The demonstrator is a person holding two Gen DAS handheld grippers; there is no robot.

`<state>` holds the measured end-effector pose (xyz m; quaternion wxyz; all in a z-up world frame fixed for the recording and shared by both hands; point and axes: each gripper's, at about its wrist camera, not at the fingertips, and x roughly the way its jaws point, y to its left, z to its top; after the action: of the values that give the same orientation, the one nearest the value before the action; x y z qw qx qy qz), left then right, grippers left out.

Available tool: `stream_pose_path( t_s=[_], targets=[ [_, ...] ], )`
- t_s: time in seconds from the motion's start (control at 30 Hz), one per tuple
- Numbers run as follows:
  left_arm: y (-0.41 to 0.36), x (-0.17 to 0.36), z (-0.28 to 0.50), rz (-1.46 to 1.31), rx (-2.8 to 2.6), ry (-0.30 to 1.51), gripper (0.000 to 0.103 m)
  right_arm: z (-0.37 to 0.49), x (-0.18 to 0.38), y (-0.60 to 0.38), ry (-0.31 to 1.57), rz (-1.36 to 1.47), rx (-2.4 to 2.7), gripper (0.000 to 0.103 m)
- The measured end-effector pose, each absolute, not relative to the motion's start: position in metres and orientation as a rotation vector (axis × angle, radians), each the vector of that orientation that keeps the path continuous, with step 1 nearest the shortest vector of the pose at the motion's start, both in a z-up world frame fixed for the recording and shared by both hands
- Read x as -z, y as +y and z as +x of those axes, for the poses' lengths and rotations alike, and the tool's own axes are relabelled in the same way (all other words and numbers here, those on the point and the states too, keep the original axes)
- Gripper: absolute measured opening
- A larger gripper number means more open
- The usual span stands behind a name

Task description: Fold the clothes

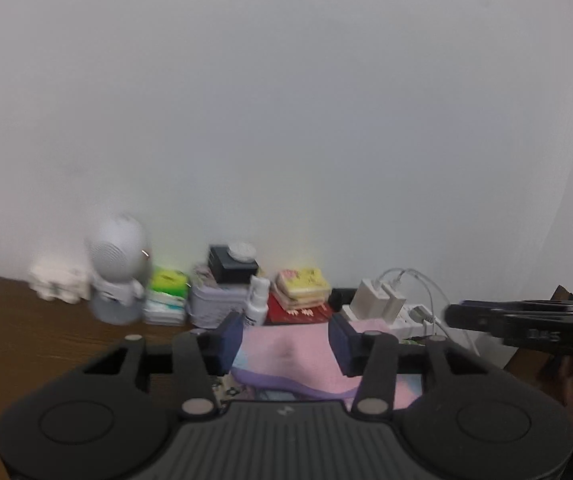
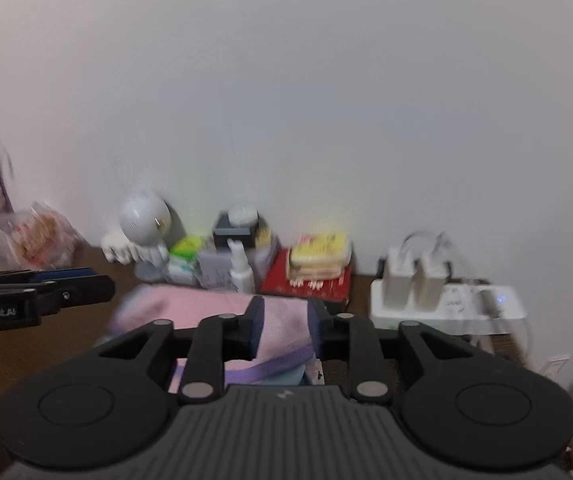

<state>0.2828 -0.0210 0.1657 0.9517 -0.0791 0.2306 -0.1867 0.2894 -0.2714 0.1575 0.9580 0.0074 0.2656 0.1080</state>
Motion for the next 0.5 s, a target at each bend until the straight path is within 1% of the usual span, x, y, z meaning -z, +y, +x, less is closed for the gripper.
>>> stream_pose_path(
  t_s=[0.03, 0.07, 0.1, 0.13, 0.17, 0.2, 0.23, 0.27, 0.3, 0.37, 0.4, 0.43, 0.5],
  targets=[
    [-0.02, -0.174, 0.268, -0.151, 0.377, 0.454, 0.053, 0.279, -0.167, -0.271, 0.533, 0.014, -0.222, 0.035],
    [-0.019, -0.179, 0.252, -0.142, 0.378, 0.434, 0.064, 0.266, -0.176, -0.27, 0.524, 0.009, -0.225, 0.039],
    [-0.018, -0.185, 0.235, -0.133, 0.38, 0.414, 0.077, 0.251, -0.181, -0.269, 0.528, 0.005, -0.227, 0.047],
    [-0.017, -0.188, 0.217, -0.12, 0.381, 0.396, 0.081, 0.236, -0.186, -0.267, 0.533, 0.002, -0.23, 0.059],
    [-0.016, -0.188, 0.197, -0.096, 0.38, 0.386, 0.086, 0.221, -0.191, -0.266, 0.538, -0.002, -0.232, 0.064],
    [-0.016, -0.186, 0.177, -0.064, 0.377, 0.383, 0.087, 0.206, -0.196, -0.265, 0.543, -0.005, -0.234, 0.073],
    [-0.015, -0.183, 0.157, -0.033, 0.374, 0.381, 0.087, 0.19, -0.197, -0.263, 0.549, -0.006, -0.241, 0.077],
    [-0.014, -0.18, 0.138, -0.007, 0.368, 0.384, 0.088, 0.175, -0.198, -0.261, 0.555, -0.006, -0.248, 0.078],
    [-0.012, -0.174, 0.123, 0.009, 0.357, 0.396, 0.089, 0.154, -0.197, -0.257, 0.556, -0.015, -0.255, 0.082],
    [-0.005, -0.156, 0.093, 0.009, 0.334, 0.435, 0.092, 0.119, -0.19, -0.25, 0.563, -0.022, -0.268, 0.093],
    [-0.002, -0.146, 0.081, -0.004, 0.322, 0.462, 0.092, 0.102, -0.182, -0.244, 0.577, -0.016, -0.279, 0.1],
    [0.001, -0.135, 0.07, -0.017, 0.307, 0.491, 0.092, 0.082, -0.172, -0.237, 0.588, -0.002, -0.294, 0.102],
    [0.005, -0.108, 0.054, -0.048, 0.27, 0.554, 0.092, 0.049, -0.146, -0.22, 0.612, 0.002, -0.328, 0.102]
  ],
)
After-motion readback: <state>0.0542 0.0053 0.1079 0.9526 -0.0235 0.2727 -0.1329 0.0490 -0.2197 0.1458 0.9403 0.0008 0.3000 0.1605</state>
